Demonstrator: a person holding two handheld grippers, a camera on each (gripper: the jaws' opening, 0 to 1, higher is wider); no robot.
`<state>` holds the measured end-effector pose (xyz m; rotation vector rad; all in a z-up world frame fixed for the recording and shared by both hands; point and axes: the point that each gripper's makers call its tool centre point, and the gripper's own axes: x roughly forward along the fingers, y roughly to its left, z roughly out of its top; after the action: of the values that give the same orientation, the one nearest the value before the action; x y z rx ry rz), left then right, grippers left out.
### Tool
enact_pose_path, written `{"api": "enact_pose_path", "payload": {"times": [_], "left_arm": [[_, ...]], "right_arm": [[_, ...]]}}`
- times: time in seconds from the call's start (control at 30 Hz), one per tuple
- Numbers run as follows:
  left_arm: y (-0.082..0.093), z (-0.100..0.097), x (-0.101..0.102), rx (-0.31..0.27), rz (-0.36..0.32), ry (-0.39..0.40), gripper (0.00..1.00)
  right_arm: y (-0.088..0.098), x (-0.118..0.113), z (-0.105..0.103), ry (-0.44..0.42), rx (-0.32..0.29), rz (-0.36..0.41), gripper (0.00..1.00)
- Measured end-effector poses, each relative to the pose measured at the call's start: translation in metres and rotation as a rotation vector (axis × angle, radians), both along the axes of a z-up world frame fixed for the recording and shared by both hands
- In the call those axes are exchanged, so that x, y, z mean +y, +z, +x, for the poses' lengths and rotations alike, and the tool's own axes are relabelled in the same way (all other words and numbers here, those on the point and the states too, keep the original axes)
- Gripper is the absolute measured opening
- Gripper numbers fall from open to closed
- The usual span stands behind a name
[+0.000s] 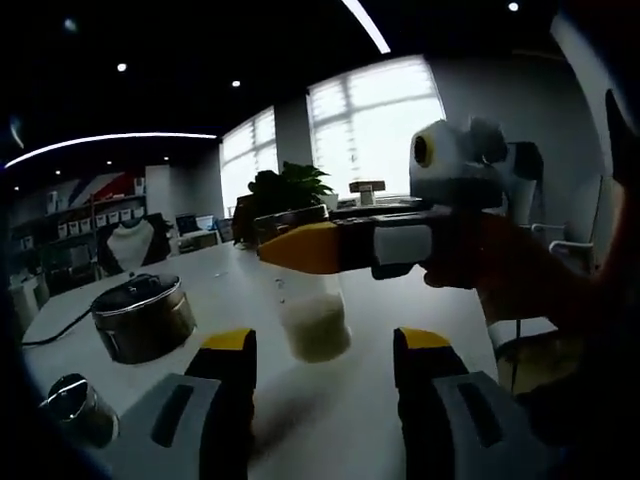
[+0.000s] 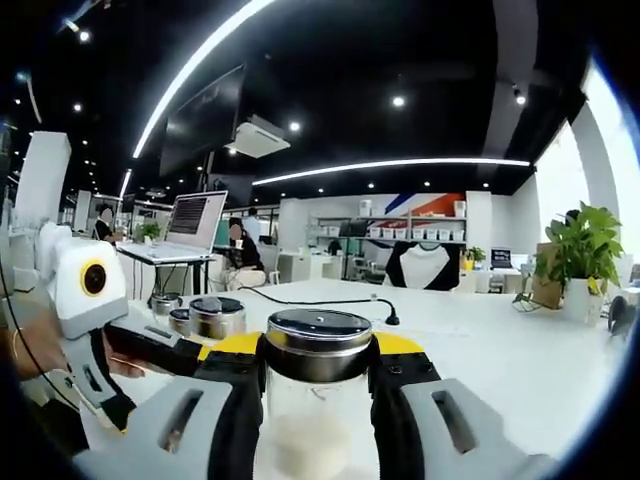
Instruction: Rotate the seasoning bottle until the label or dispensing opening points toward the visible target arrow and the bottle remains upright within the marked orientation range
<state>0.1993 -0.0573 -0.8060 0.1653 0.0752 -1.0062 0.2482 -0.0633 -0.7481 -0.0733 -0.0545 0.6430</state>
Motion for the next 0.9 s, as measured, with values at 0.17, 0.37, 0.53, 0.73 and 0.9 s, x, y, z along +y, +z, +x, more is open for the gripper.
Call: {"api": "enact_pose_path", "payload": {"times": [0.17,0.37,0.53,0.73,0.9], "left_arm": [[-0.002,0.001,-0.005,0.008,0.009,-0.005,0.59],[0.001,0.001,-0.009,0.000,0.008,-0.011,0.59],[0.000,0.005,-0.013,-0.001,0.008,-0.021,0.58],[-0.001,0.008,-0.022,-0.013,0.027,-0.041,0.58],[-0.002,0.009,-0.025,-0.020,0.042,-0.043,0.58]], "right_arm": [[0.000,0.001,-0.005,0.006,0.002,0.011,0.38],[0.000,0.001,-0.009,0.009,0.001,0.016,0.38],[-0.003,0.005,-0.014,0.028,0.010,0.026,0.38],[-0.010,0.006,-0.014,0.036,0.026,0.027,0.38],[-0.013,0.007,-0.016,0.044,0.032,0.025,0.38]]}}
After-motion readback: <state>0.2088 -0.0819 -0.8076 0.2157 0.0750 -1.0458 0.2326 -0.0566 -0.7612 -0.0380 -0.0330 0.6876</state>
